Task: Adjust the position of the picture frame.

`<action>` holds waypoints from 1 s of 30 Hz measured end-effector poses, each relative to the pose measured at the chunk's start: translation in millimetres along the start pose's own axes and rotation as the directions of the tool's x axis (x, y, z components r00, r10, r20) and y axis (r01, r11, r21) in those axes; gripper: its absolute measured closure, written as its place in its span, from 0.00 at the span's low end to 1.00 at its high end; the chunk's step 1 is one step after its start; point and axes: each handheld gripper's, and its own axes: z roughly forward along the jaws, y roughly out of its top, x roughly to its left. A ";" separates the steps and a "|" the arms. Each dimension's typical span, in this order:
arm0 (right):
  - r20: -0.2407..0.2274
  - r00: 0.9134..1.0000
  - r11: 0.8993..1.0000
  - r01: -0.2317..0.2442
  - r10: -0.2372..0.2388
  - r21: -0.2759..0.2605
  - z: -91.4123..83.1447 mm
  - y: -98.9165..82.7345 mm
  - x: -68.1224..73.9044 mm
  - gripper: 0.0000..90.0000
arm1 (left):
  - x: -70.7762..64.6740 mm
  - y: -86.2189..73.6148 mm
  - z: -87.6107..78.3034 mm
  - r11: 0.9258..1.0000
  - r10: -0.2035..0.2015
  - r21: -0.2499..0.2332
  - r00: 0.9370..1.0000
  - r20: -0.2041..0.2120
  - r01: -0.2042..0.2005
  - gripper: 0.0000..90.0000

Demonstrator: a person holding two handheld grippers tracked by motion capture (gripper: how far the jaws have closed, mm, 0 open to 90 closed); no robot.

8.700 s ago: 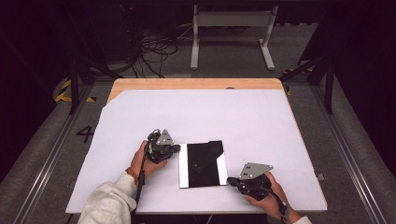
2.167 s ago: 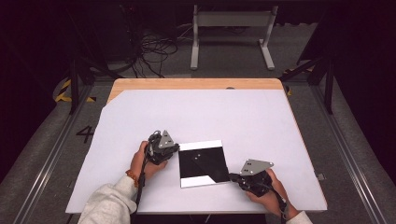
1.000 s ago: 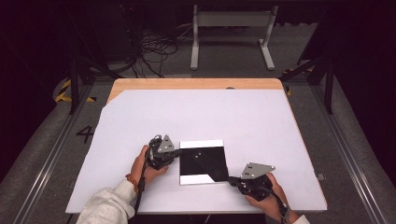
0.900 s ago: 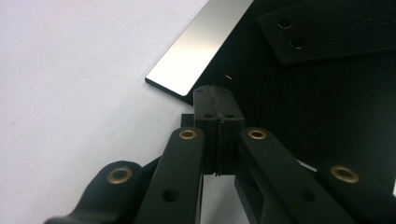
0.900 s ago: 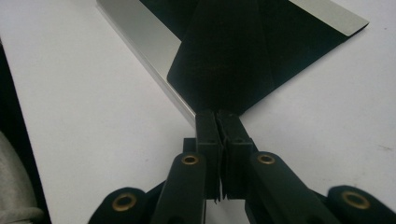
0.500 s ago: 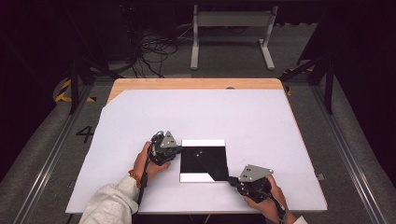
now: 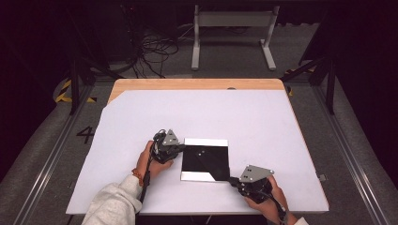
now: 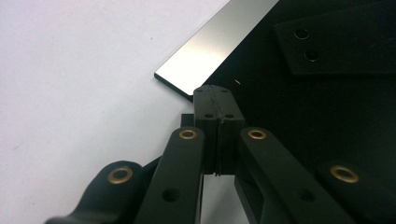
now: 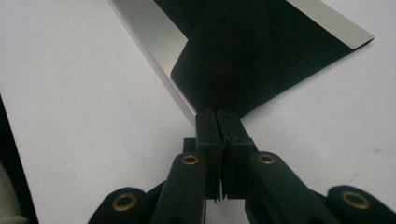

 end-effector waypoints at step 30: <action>-0.012 1.000 1.000 -0.006 0.006 -0.005 -9.7 4.1 -10.3 0.92 | -35.1 -53.0 -89.0 0.994 0.074 -0.074 0.997 0.003 -0.074 0.77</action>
